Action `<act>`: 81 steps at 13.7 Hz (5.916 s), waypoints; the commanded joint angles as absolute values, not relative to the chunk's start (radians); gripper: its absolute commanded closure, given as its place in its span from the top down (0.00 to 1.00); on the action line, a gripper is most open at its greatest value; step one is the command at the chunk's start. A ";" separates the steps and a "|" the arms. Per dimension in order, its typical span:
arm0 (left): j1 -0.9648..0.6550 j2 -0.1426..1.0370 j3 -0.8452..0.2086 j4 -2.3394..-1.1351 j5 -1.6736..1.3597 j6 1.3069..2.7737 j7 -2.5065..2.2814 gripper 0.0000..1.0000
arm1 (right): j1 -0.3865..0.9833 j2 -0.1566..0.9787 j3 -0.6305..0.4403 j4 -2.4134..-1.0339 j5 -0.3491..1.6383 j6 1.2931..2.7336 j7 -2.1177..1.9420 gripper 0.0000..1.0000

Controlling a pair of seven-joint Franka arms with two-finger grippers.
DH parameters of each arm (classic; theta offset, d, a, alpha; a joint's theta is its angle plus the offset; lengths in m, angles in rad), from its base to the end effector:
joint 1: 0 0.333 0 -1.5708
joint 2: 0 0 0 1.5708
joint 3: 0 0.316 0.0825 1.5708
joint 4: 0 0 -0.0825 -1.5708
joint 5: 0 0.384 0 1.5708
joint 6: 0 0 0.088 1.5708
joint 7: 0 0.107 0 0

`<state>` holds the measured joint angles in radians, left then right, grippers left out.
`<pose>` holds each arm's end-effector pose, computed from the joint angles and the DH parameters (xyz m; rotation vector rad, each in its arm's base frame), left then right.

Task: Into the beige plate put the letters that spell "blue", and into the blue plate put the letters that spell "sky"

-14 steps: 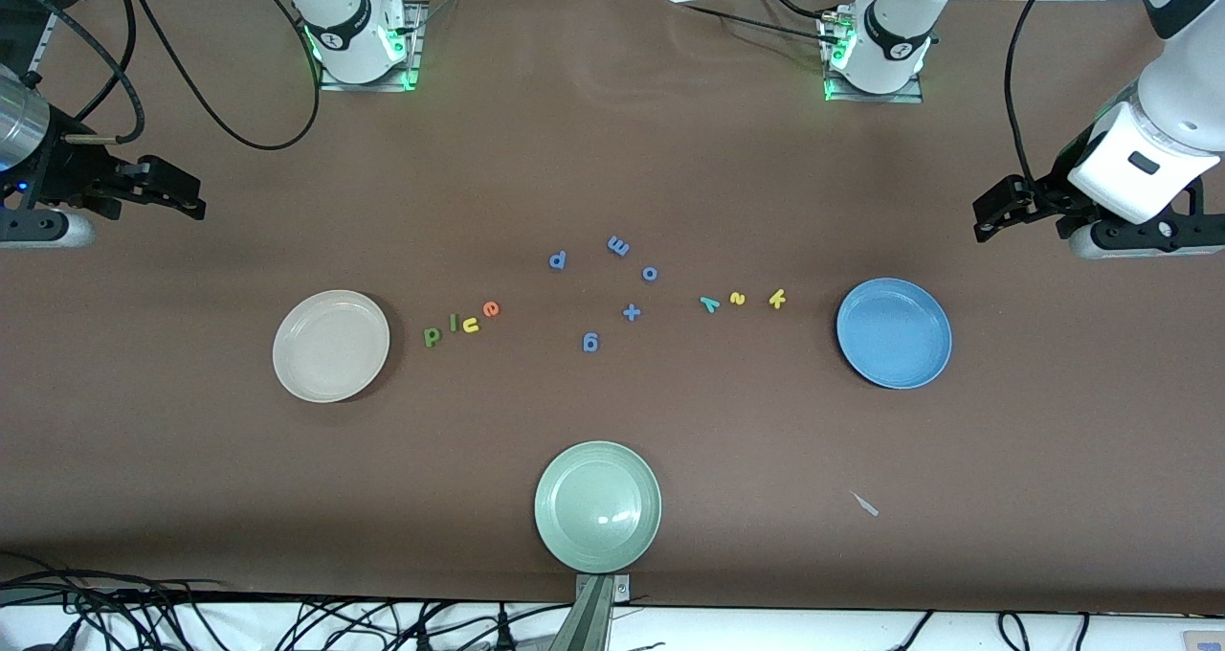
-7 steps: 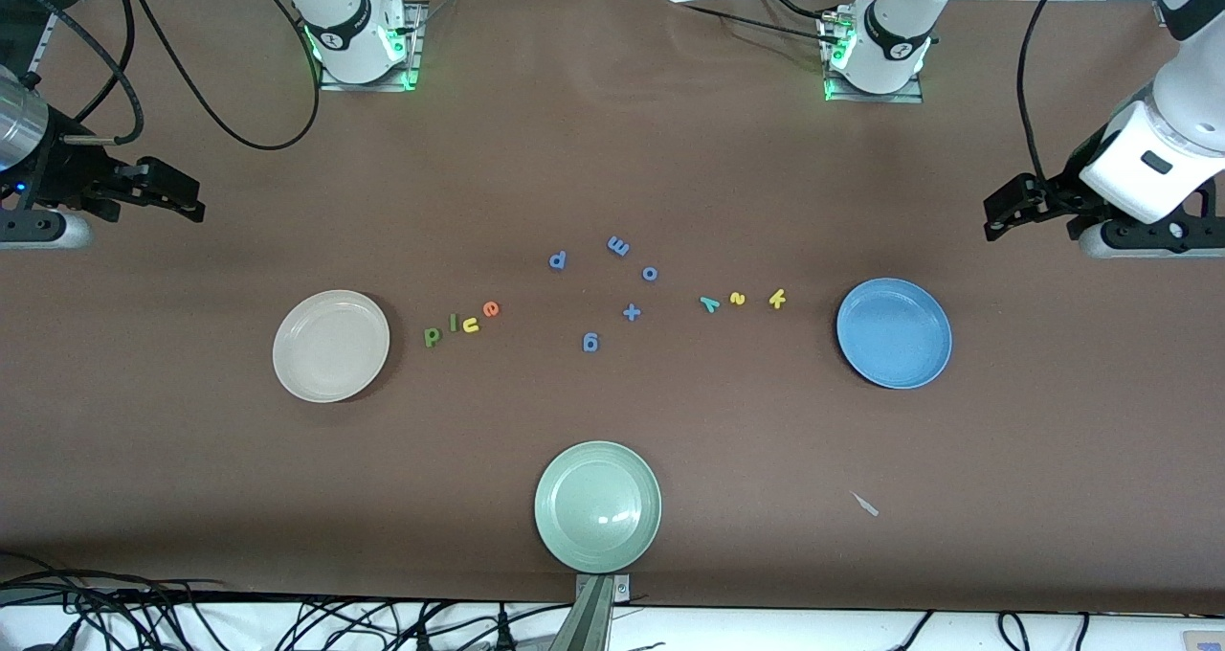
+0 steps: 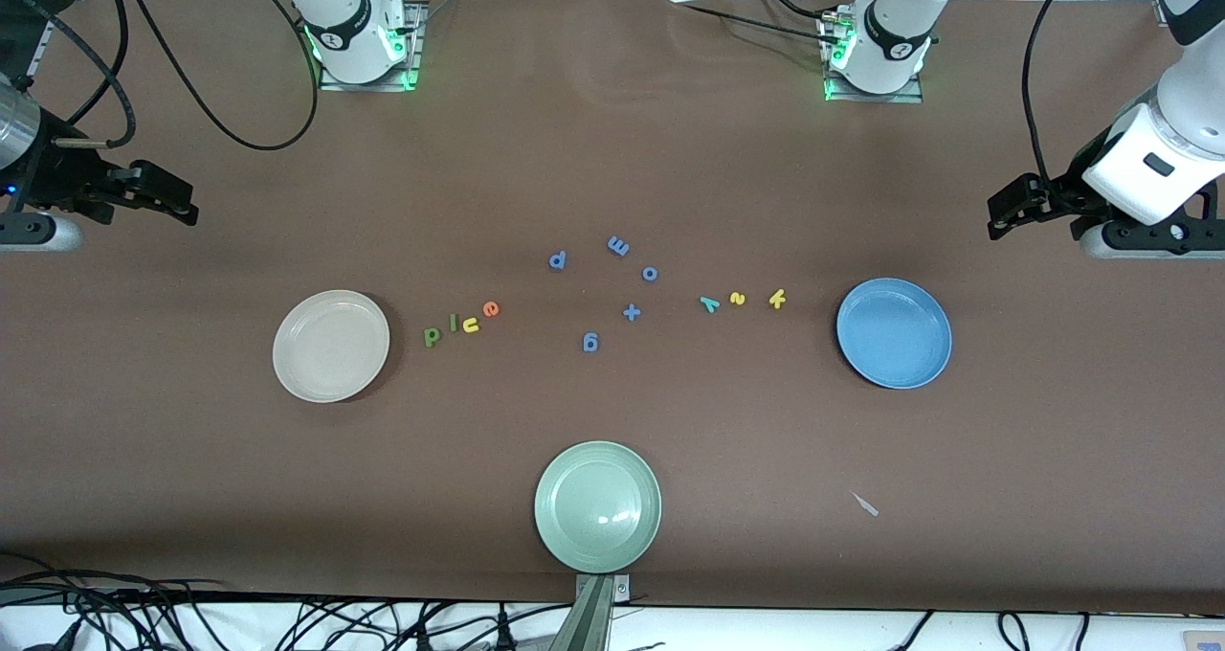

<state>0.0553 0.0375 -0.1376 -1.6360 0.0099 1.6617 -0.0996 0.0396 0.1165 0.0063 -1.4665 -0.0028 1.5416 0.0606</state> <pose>0.5696 -0.0447 0.5805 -3.1357 -0.0257 0.0172 0.5866 0.0264 0.6045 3.1366 -0.0231 -0.0647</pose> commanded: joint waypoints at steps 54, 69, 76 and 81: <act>-0.207 0.546 -0.232 -2.017 0.233 2.407 0.183 0.17 | 0.308 0.681 0.014 -1.712 0.048 2.233 0.354 0.84; -0.198 0.491 -0.227 -1.876 0.232 2.180 0.183 0.00 | 0.282 0.643 -0.061 -1.502 0.035 1.983 0.094 0.19; 0.003 0.508 -0.199 -1.830 0.282 2.164 0.481 0.00 | 0.275 0.545 -0.192 -1.721 0.061 2.076 -0.104 0.23; 0.002 0.522 -0.210 -1.829 0.281 2.166 0.473 1.00 | 0.275 0.529 -0.190 -1.847 0.083 2.218 -0.103 0.30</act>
<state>0.0196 0.5266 -0.1987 -1.8363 0.2542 2.1675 0.4844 0.2721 0.5812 -0.1912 -1.7866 0.0660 2.1952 -0.0920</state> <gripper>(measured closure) 0.564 0.700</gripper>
